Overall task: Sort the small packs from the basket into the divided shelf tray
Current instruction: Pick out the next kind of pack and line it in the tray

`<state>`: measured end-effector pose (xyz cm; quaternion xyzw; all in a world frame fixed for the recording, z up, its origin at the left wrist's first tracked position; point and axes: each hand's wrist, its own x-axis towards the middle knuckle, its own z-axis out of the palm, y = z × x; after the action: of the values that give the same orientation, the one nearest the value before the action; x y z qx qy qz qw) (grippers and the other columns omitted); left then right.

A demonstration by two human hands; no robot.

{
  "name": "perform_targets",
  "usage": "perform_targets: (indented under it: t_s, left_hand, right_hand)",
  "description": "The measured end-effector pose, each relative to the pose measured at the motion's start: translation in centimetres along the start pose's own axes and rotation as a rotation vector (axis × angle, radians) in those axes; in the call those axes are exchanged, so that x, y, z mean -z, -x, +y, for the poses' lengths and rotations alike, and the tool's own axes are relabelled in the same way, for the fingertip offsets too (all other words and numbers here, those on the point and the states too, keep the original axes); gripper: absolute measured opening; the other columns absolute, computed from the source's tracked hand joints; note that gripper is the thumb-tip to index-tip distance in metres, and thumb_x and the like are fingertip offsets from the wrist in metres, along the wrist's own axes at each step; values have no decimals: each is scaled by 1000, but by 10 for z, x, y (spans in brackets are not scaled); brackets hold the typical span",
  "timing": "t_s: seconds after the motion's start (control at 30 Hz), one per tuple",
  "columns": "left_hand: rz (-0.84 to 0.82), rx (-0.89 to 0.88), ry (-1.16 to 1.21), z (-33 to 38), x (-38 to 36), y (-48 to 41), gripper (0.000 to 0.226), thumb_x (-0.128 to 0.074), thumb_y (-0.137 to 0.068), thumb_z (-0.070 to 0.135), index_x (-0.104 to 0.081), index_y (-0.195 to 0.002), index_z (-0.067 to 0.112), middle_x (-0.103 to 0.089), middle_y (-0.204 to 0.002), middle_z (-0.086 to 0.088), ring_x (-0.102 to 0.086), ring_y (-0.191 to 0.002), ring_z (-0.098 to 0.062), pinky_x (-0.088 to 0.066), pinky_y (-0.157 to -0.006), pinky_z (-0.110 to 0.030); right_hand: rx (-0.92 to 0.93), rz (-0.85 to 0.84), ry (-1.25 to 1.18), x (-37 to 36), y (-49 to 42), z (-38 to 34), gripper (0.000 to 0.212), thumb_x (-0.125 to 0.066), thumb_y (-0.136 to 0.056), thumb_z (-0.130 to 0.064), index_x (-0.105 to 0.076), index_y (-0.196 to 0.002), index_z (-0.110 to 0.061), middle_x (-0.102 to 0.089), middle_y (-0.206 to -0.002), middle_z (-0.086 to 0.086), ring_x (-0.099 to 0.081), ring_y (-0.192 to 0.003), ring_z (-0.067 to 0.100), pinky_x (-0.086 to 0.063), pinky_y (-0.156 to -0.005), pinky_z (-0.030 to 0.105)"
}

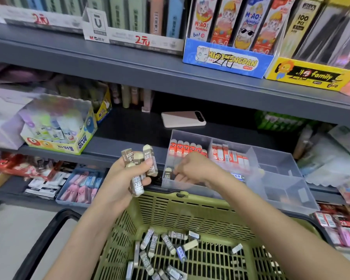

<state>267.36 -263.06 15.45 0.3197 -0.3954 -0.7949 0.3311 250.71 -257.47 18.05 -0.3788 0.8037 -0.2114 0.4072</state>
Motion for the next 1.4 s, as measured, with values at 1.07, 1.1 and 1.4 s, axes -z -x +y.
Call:
perform_targets:
  t_s: [1.07, 1.1, 1.4]
  left_hand:
    - [117, -84, 131, -8, 0, 2, 31, -69, -67, 28, -57, -88, 8, -60, -59, 0, -55, -50, -7, -42, -41, -17]
    - [116, -87, 130, -8, 0, 3, 31, -68, -67, 28, -57, -88, 8, -59, -59, 0, -55, -51, -7, -42, -41, -17]
    - [111, -92, 124, -9, 1, 3, 30, -68, -69, 27, -57, -89, 8, -60, -61, -1, -56, -52, -7, -42, -42, -17]
  right_hand:
    - [129, 113, 223, -2, -1, 12, 21, -67, -81, -11, -68, -98, 1, -68, -95, 12, -58, -84, 19, -49, -78, 30]
    - [124, 106, 216, -2, 0, 12, 24, -68, -82, -15, -67, -97, 3, -68, -95, 16, -56, -80, 18, -49, -78, 32]
    - [90, 124, 317, -5, 0, 9, 28, -66, -81, -17, -66, -101, 2, -68, -103, 15, -60, -86, 21, -52, -82, 36]
